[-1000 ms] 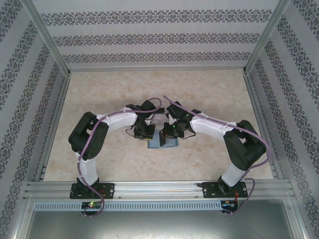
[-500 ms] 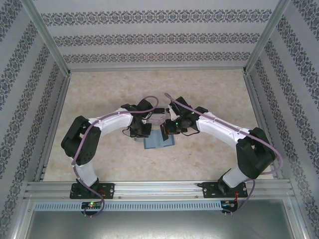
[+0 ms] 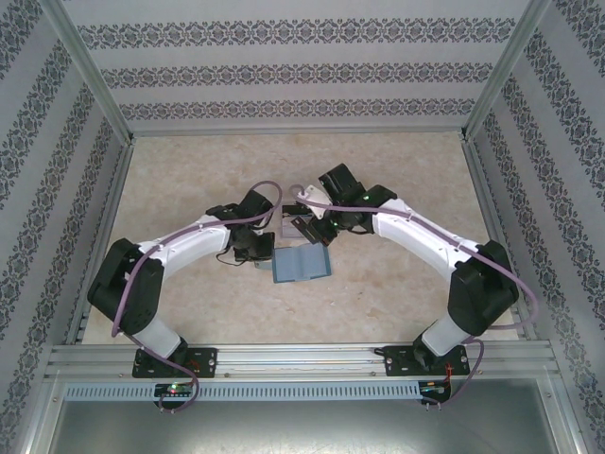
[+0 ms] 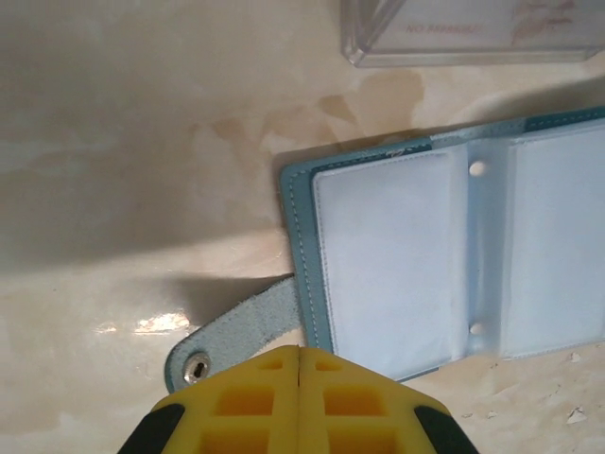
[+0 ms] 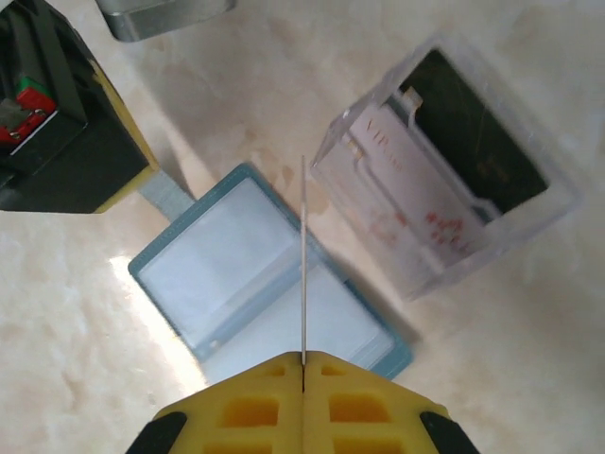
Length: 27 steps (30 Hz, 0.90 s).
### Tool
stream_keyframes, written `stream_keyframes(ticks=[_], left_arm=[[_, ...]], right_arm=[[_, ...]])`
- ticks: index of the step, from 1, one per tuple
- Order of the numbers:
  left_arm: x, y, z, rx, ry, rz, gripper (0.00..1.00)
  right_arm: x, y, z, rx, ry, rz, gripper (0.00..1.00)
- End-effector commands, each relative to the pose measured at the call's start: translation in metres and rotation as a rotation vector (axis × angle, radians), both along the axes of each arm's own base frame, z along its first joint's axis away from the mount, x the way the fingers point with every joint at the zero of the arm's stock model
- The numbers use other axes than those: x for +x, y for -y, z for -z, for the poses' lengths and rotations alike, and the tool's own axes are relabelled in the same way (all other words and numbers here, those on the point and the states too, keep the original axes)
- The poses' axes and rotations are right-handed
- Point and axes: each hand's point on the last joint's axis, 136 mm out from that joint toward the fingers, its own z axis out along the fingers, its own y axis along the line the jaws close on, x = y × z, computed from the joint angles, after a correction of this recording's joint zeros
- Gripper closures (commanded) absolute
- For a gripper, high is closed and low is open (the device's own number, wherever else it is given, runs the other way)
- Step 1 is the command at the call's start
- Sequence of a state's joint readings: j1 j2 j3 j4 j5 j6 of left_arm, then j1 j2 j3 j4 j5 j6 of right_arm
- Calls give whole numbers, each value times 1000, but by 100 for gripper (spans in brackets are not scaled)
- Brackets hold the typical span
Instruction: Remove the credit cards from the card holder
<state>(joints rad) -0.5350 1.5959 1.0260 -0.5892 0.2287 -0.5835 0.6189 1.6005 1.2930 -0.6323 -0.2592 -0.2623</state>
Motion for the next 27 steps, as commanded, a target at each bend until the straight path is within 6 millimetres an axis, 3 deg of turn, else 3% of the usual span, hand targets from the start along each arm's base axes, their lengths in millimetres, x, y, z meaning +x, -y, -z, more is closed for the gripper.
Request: stream_keyframes(ticks=[1,6,12,21,27], left_arm=[[7,-3,-1,-54,23,-37,100],[2,-8,4,-73,3,-56,100],[-2,-15,8,-67,-14,-65,100],[-3,-20,10,-59,-25,-76,100],[-5,-21,13,-60,-42,-77,100]], right_arm=[[12,5,-3,-102,101,-198,100],[35,0,-10,-141,115,-275,100],[57,-4,-7,-195,113,-355,100],[83,-9,17,-298,101,-445,100],[85,-11,40,-337,43,-507,100]])
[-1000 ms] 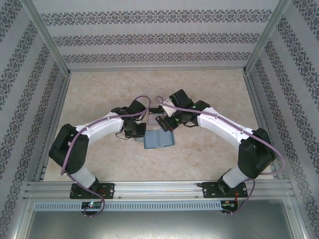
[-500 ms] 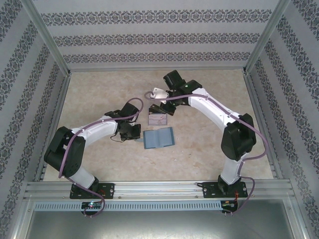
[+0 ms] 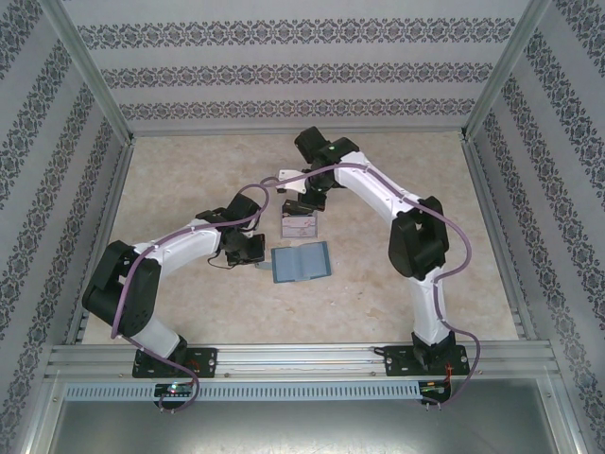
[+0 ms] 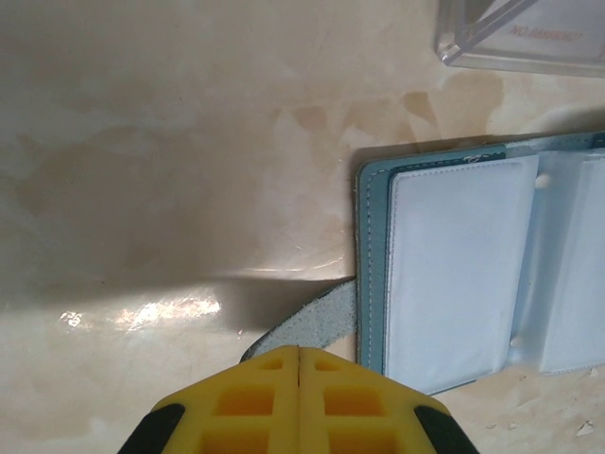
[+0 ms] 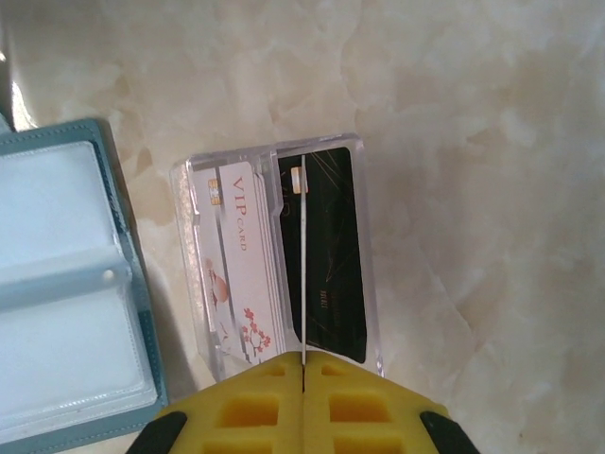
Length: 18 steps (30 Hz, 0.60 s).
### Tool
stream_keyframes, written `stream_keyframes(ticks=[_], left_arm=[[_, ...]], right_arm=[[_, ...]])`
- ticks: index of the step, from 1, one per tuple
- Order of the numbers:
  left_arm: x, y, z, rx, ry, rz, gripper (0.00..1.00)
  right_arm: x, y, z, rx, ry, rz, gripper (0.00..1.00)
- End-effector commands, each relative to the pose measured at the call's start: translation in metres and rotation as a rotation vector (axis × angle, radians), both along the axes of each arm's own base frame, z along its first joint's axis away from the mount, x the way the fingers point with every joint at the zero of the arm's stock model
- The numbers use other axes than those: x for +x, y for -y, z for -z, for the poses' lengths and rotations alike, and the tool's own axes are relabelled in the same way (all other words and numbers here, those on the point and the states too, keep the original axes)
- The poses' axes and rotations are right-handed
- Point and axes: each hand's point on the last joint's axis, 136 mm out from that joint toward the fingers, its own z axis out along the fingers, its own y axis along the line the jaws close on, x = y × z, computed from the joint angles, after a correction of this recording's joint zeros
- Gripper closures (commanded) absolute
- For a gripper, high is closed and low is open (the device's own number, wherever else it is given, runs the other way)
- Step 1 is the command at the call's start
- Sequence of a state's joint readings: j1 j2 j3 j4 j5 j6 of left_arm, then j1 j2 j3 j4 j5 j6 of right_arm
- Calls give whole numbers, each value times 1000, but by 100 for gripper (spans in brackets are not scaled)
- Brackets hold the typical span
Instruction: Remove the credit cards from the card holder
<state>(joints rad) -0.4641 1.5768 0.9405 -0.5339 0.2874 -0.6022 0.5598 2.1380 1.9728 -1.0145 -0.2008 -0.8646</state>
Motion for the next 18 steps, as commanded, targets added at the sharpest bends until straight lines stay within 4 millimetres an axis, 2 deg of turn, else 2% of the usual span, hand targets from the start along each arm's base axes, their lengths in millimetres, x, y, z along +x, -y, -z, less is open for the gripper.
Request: stream_keyframes(ticks=[1,6,9,14,18], left_arm=[[-2,-4,-1,-13,-2,-8,100],[-1,-3,1,-15,-7,-9,100],[-2,-2,0,-19,-9,-9,100],[-1,-2,0,-19,-7,-8,100],[0,-1,0,-22,-9,-7,100]], right_arm=[[-5,6,13,-58,-43,-49,100],[-11,1,21,-57,-84,-74,99],[-12,0,23,-63,-87,-82,92],[9,3,12,-90,2,2,81],[25,12,-6,-97,89,88,78]])
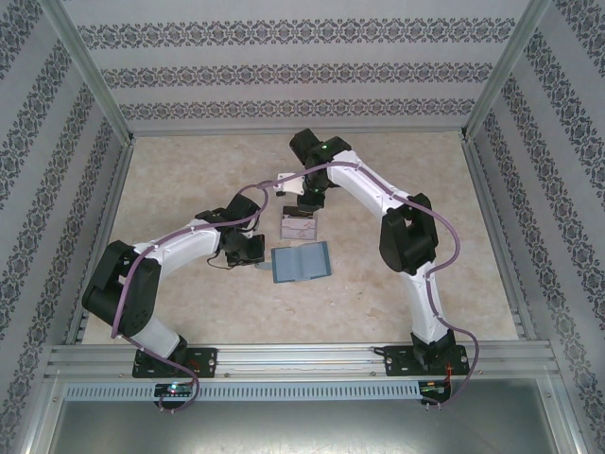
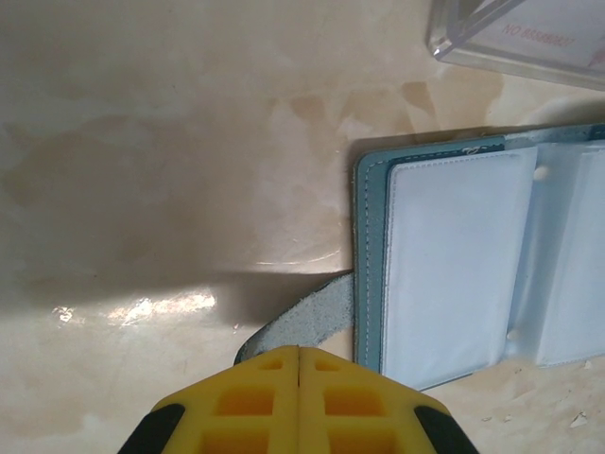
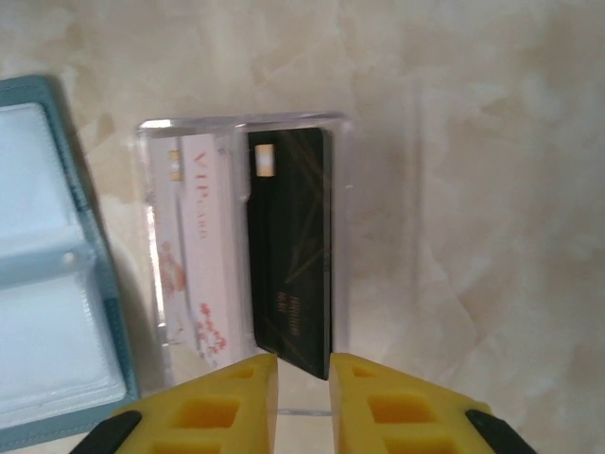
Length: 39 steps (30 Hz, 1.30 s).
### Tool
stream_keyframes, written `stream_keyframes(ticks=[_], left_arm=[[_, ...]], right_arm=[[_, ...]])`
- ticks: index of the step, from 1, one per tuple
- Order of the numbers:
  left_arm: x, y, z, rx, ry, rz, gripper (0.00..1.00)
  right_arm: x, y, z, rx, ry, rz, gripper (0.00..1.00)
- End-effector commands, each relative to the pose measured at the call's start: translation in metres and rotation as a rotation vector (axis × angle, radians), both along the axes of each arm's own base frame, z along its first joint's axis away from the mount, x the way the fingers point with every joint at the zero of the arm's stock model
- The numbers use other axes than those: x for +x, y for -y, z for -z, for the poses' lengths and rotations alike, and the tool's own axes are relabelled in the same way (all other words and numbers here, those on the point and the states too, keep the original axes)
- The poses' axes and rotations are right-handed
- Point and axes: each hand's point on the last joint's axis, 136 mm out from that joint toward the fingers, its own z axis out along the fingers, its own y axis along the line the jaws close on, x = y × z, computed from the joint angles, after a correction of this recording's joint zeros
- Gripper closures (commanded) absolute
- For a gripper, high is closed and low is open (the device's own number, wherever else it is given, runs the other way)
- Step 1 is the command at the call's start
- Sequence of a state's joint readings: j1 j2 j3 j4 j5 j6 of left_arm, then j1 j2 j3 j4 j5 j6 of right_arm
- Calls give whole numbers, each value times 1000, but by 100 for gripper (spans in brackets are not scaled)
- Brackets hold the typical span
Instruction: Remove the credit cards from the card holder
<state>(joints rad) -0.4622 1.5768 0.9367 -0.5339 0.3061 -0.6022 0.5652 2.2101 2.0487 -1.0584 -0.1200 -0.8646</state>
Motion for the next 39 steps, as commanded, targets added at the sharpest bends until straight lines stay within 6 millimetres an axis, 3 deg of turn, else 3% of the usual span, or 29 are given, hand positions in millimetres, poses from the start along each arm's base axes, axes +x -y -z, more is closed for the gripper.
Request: stream_keyframes(ticks=[1,7,11,16,20,21,22,23,30,39], left_arm=[[3,-2,-1,-10,7,-11,100],[8,-4,-3,3,24,-12,98],[13,-11,-8,40,48,-10,87],[22,-17,-16,66,103,-10,61],[27,-20,-18,78,123,-11,29],[28,-21,-19,83,127,-13,19],[29,-22,-18,89,128,-12,3],[31,-23,-18,98,133,-15,0],[49,-54,-19,214,216,-51,0],[72,-129,-39,395,402,-186,0]], right_arm=[[16,8,-24,-11,104,84,77],[21,21,-38,1,179,167,72],[19,31,-40,16,209,229,58],[10,42,-40,51,247,289,31],[-2,51,-36,66,252,323,2],[-5,54,-35,67,255,335,2],[-7,57,-33,66,254,344,2],[-10,61,-32,68,256,355,2],[-20,100,-23,129,276,515,2],[-14,193,-13,362,374,940,2]])
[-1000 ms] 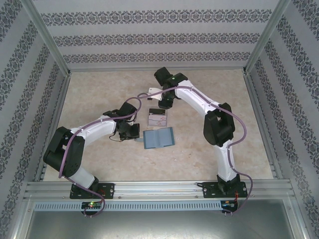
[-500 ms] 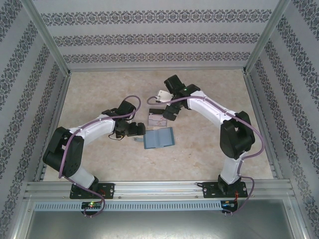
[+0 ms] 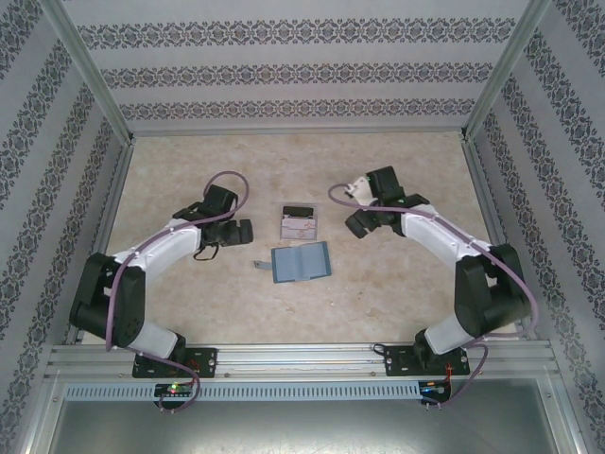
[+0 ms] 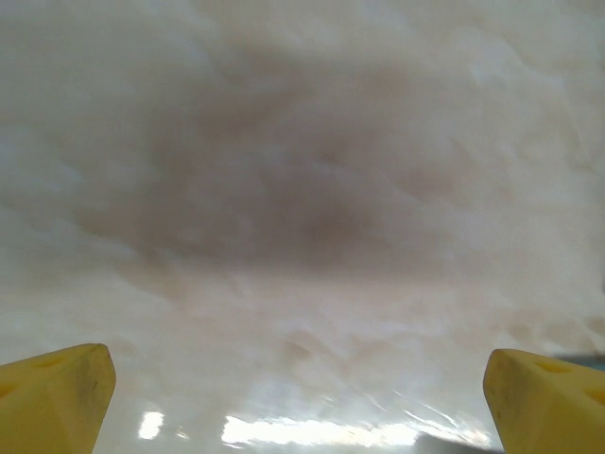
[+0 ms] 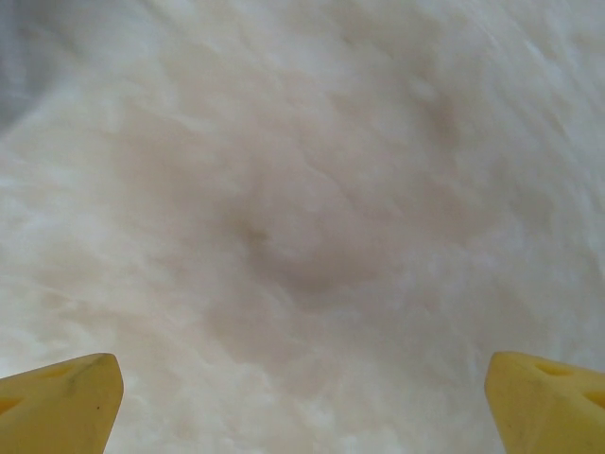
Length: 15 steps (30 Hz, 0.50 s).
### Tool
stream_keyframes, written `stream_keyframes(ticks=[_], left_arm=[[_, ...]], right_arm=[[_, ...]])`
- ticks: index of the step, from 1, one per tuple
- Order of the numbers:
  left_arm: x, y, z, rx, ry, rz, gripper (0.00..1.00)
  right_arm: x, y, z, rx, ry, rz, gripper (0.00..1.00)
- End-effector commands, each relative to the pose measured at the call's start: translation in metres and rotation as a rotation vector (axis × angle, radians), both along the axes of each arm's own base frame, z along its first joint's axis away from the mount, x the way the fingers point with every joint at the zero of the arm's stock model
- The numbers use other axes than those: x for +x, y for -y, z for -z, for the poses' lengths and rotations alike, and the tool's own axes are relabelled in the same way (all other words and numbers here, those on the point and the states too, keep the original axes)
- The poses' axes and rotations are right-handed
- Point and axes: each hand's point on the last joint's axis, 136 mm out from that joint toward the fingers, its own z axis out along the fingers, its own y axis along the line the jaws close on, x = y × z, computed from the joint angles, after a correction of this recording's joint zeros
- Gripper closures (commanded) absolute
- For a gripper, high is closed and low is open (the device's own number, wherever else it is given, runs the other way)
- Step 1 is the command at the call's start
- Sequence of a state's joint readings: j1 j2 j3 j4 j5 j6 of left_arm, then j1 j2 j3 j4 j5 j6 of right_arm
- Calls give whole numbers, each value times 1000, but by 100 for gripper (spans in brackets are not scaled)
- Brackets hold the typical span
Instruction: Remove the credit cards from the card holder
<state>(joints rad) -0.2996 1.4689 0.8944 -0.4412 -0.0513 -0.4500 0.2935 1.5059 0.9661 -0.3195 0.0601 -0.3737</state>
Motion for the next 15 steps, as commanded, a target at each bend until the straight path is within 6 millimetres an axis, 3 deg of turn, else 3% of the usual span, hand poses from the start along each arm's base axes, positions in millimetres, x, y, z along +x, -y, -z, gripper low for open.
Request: stream_keyframes(ticks=[1,7,15], left_arm=[[17,-38,-15,123,118,-51,0],[29,-90,-21,280,188,-147,0],[53,-113,-27,328,421,-99,0]], right_arm=[[19,28,-19,177,158,198,2],[23,95,-15,331,326,436,2],[22,117,-6,294,440,522,2]])
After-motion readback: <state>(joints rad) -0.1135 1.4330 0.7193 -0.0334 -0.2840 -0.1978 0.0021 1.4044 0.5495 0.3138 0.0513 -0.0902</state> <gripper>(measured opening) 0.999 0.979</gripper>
